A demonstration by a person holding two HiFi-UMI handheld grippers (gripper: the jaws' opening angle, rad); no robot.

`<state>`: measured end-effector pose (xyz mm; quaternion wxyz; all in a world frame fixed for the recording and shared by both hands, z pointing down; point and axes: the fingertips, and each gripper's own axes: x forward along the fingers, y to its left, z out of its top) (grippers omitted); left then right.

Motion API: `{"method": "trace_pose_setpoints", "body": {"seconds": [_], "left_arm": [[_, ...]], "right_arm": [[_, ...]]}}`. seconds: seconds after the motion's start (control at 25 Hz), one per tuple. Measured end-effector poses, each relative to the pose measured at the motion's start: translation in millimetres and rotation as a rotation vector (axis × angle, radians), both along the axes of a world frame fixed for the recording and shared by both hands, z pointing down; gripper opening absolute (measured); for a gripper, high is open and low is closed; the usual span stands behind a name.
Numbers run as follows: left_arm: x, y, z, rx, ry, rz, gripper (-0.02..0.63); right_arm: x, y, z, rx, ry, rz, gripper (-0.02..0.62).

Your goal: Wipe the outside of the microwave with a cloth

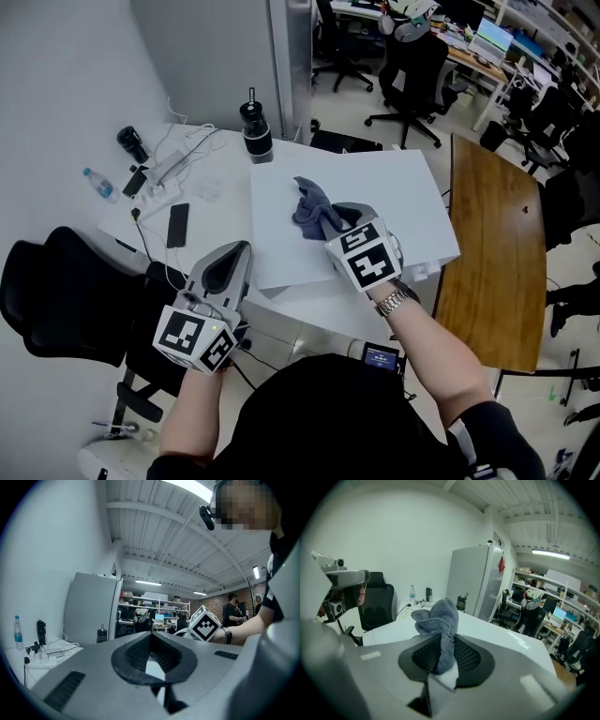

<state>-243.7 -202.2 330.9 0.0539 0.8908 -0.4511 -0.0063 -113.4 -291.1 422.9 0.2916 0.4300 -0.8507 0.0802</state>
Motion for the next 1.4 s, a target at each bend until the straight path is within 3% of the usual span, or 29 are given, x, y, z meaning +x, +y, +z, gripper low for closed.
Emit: {"method": "trace_pose_setpoints", "body": {"seconds": [0.92,1.4], "left_arm": [[150,4,-8,-0.009,-0.072,0.082,0.005],[201,7,-1,-0.044,-0.104,0.101,0.005]], "right_arm": [[185,-5,-5,0.011,-0.057,0.133,0.079],[256,-9,-4,0.029,-0.096,0.186,0.078]]}}
